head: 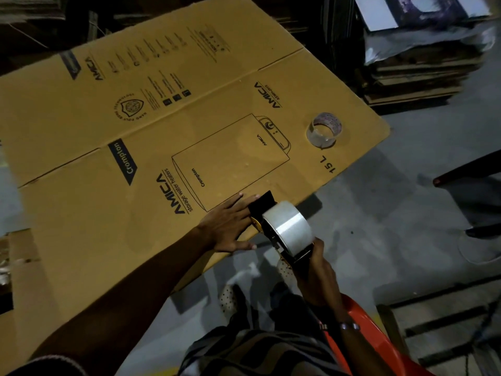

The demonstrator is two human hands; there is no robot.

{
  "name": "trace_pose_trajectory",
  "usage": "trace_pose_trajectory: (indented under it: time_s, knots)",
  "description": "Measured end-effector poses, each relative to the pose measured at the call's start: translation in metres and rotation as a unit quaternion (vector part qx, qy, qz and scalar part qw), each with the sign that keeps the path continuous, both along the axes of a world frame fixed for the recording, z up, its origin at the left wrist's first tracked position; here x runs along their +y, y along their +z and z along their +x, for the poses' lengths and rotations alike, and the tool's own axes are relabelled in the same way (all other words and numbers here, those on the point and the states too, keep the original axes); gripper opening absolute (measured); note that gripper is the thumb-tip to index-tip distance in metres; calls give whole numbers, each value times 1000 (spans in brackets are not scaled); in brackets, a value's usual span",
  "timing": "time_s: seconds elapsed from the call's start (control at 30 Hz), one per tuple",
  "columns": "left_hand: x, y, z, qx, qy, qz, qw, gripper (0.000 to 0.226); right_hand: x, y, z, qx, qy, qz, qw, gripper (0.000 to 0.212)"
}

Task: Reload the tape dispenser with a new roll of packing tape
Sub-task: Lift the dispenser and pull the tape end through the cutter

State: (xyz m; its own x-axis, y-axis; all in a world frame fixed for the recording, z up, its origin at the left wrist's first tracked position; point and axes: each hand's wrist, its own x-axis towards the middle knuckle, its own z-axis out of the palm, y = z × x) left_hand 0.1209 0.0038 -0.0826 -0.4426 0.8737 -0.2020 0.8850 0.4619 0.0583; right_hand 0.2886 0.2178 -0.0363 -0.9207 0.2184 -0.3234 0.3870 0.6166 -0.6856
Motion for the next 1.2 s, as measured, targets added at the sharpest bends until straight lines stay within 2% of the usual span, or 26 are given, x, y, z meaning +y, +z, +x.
trace_pose_trajectory:
  time_s: [0.23, 0.4, 0.53, 0.83, 1.2]
  knots:
    - [-2, -2, 2, -4, 84, 30, 996, 110, -2, 17, -4, 21, 49, 48, 997, 60]
    - [-5, -6, 5, -2, 86, 40, 995, 104, -2, 25, -12, 12, 83, 105, 991, 55]
    - [-7, -8, 8, -6, 116, 52, 992, 103, -3, 36, -22, -34, 88, 111, 989, 57]
    - [-8, -13, 9, 1, 136, 57, 989, 101, -10, 61, -46, -78, 114, 136, 981, 36]
    - [-8, -16, 9, 14, 135, 79, 988, 102, 0, 69, -33, -102, 124, 171, 972, 43]
